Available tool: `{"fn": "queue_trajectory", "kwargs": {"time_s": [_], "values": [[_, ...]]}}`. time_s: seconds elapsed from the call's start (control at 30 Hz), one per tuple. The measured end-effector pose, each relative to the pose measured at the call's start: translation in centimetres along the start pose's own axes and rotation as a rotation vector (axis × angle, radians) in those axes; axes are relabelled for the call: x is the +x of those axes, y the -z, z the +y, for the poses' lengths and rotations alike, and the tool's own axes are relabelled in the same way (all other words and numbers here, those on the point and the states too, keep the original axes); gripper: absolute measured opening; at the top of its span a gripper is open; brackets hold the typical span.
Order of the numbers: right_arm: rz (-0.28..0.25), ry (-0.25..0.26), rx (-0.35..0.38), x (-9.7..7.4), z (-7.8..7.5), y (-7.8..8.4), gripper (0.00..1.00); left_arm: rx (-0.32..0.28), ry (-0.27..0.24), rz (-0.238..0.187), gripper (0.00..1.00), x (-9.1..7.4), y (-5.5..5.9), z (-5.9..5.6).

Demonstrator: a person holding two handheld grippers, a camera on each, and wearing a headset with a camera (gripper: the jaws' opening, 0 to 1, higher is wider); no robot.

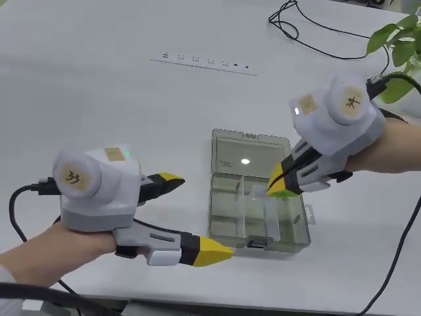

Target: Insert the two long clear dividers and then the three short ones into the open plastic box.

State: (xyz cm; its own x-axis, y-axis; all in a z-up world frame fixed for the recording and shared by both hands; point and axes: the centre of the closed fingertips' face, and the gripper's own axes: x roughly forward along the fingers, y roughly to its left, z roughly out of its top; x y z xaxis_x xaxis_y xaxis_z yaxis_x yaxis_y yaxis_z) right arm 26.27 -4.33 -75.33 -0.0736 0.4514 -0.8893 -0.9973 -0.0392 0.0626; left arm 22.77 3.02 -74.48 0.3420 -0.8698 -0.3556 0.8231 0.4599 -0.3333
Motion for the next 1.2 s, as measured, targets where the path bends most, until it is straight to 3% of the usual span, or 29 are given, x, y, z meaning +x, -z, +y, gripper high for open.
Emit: {"fn": "queue_trajectory", "kwargs": {"time_s": [0.2,0.23,0.3,0.53,0.87,0.97,1.2], "values": [[-0.037,0.018,-0.023,0.0,-0.4,0.2,0.02,0.005,0.010,0.011,0.94,0.2,0.3,-0.3],[-0.051,0.000,-0.020,0.1,-0.1,0.0,0.02,0.004,0.010,0.011,0.94,0.2,0.3,-0.3],[-0.046,0.007,-0.052,0.2,-0.2,0.3,0.02,0.000,0.012,0.010,0.94,0.2,0.3,-0.3],[-0.057,0.017,-0.038,0.5,0.0,0.0,0.02,0.001,0.013,0.011,0.93,0.2,0.5,-0.4],[-0.003,0.035,-0.028,2.0,0.9,-0.4,0.02,-0.002,0.014,0.017,0.93,0.0,0.7,-0.5],[0.046,0.042,-0.043,2.6,1.0,0.2,0.02,-0.002,0.015,0.019,0.93,0.0,0.6,-0.5],[0.076,0.046,-0.040,4.3,0.2,1.3,0.02,-0.003,0.010,0.018,0.92,-0.1,0.5,-0.4]]}}
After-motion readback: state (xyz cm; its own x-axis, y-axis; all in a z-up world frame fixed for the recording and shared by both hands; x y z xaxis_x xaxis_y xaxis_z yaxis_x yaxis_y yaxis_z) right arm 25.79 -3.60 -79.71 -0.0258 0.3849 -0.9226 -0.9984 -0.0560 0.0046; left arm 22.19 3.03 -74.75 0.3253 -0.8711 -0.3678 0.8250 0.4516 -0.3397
